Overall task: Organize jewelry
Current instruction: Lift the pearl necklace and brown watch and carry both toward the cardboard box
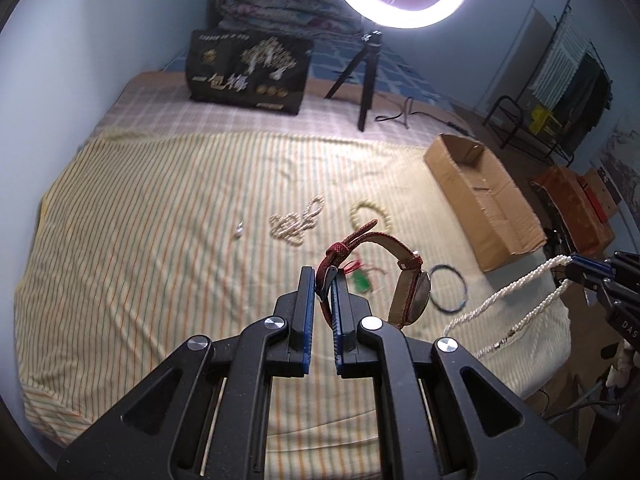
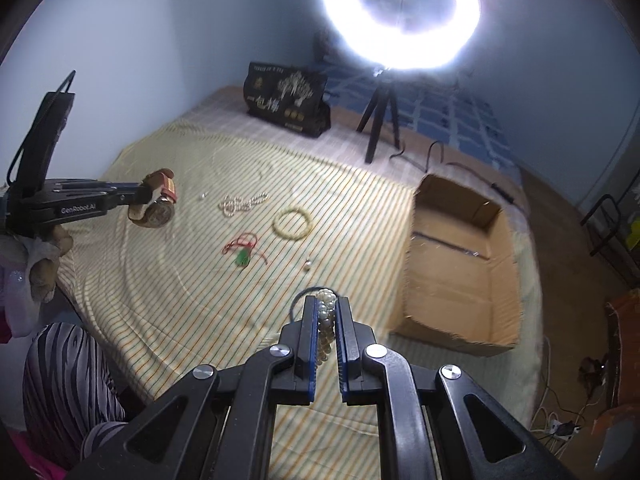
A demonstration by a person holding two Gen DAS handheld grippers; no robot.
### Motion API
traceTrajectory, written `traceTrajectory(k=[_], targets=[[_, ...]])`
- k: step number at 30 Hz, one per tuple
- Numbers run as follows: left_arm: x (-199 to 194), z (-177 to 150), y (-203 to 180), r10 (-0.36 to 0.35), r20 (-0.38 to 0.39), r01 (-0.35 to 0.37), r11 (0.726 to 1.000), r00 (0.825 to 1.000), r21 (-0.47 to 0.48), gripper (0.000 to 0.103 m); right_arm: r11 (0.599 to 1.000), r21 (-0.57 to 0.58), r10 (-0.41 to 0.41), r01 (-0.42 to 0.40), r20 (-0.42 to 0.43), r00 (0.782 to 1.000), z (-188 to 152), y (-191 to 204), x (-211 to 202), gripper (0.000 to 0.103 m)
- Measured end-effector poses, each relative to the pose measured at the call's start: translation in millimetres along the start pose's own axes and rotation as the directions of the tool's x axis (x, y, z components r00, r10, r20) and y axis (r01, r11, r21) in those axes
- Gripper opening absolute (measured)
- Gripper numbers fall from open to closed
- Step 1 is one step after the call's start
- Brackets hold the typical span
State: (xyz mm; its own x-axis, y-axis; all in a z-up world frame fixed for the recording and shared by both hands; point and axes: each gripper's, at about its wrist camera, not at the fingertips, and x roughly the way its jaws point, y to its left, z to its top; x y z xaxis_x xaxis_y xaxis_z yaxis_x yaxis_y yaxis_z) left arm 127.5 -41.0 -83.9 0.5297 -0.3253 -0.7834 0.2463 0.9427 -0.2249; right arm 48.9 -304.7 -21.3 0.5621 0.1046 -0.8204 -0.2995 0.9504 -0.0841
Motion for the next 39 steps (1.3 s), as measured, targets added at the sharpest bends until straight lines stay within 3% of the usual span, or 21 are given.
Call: traceTrajectory(k=[18, 30, 39], targets=[[1.1, 67.2, -87.0, -0.088, 0.029, 0.083, 0.987, 0.996, 0.136, 0.006, 0.990, 0.048, -0.138, 0.133, 0.113, 0.984, 34.4, -78.6, -71.8, 0.005], [47.8, 112.9, -161.4, -0.117, 0.008, 0.113, 0.972, 0.993, 0.207, 0.006, 0.976, 0.142, -0.182, 0.166, 0.111, 0.977, 51.6, -146.8, -46.8, 0.005], [107.2, 136.2, -204.8, -0.128, -0.041, 0.133, 0.967, 0.991, 0.216, 0.006, 0.970, 0.190, -0.169, 0.150, 0.091, 0.981, 53.4, -187.5, -9.5, 0.006]])
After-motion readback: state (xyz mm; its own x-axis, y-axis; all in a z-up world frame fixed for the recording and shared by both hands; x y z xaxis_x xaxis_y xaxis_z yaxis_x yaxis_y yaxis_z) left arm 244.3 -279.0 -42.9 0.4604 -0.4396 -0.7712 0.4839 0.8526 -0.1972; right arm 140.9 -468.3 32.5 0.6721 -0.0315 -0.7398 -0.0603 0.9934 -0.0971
